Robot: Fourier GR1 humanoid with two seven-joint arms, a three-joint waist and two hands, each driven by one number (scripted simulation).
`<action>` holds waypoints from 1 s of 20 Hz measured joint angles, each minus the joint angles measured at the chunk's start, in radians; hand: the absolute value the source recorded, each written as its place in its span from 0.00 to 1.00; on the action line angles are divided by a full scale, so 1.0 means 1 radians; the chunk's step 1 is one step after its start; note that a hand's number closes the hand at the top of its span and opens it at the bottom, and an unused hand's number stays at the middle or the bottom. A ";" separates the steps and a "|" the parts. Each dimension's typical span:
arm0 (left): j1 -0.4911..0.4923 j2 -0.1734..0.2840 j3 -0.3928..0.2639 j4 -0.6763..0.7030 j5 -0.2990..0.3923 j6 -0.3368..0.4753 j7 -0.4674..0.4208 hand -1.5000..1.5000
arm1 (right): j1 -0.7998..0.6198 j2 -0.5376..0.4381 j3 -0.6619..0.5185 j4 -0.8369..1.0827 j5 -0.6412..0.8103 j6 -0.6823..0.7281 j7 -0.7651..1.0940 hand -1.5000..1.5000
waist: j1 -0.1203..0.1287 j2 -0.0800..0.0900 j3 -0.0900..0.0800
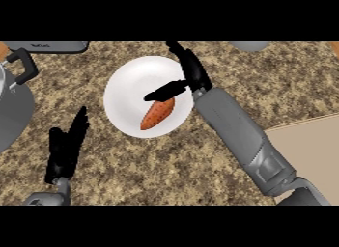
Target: Pick the sweet potato from the tray and place it in the plate
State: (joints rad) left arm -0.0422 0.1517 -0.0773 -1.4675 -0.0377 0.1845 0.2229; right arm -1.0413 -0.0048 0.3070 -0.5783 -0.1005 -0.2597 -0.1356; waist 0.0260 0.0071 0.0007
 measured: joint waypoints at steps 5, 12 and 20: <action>-0.007 -0.012 0.008 0.017 -0.007 0.000 -0.015 0.50 | 0.017 0.000 -0.039 0.047 -0.019 0.057 -0.118 0.00 | -0.005 -0.002 0.000; -0.014 -0.009 0.029 0.036 -0.002 -0.026 -0.044 0.50 | 0.016 0.004 0.004 0.106 -0.065 0.050 -0.205 0.00 | 0.002 -0.002 0.001; -0.009 -0.023 0.014 0.004 -0.024 -0.024 -0.002 0.50 | 0.007 0.005 0.094 0.157 -0.102 -0.044 -0.189 0.00 | 0.008 -0.001 0.000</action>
State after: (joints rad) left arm -0.0516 0.1288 -0.0636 -1.4639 -0.0614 0.1601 0.2212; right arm -1.0342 -0.0001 0.4015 -0.4209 -0.2030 -0.3035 -0.3246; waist 0.0339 0.0065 0.0004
